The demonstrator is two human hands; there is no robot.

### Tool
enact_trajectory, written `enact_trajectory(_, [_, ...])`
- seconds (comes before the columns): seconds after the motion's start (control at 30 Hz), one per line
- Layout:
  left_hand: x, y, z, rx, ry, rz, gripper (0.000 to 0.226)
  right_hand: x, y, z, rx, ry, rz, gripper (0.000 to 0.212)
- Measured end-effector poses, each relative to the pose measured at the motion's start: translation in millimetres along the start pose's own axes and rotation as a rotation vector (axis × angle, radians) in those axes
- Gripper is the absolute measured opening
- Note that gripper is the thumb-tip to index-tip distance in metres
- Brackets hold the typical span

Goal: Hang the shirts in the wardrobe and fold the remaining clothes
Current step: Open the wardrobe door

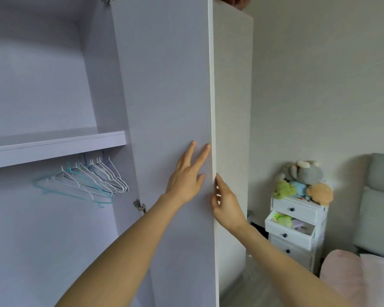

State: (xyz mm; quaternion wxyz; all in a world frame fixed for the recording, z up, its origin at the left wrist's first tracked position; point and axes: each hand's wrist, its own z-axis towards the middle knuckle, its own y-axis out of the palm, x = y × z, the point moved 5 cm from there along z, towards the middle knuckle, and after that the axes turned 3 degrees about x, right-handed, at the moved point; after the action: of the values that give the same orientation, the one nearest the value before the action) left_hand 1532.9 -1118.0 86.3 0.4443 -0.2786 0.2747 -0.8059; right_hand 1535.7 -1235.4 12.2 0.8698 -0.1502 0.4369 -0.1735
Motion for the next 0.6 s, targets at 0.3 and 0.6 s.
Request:
enact_trajectory(0.3, [-55,-59,-83,0.105,-0.143,-0.006,0.061,-88,34,-47,0.176,-0.458,-0.206,0.038])
enact_trajectory(0.6, [-167,-137,-321,0.097,-0.728,0.172,0.037,-113,243,-139,-0.671,-0.301,-0.004,0.03])
